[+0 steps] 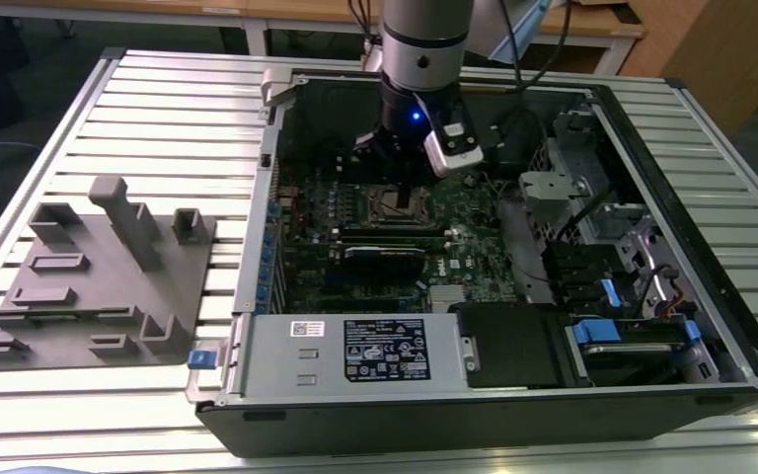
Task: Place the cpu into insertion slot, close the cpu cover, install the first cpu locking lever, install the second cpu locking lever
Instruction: 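Install the second cpu locking lever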
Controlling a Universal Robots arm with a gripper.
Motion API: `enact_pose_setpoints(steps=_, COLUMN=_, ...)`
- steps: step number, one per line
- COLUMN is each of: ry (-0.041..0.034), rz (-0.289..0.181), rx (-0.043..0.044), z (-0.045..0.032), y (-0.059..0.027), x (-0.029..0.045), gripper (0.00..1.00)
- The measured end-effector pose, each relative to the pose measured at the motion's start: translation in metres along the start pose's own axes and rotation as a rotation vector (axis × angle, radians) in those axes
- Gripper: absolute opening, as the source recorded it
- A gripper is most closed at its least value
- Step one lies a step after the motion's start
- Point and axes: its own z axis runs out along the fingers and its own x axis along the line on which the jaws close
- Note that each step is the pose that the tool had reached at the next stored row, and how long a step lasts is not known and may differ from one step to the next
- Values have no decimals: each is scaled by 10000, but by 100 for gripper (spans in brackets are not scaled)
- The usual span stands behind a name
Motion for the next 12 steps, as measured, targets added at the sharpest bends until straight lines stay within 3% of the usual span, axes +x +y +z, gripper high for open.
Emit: enact_pose_setpoints(steps=12, ry=-22, rz=-2, rx=46, z=2, y=-27, x=54, gripper=10)
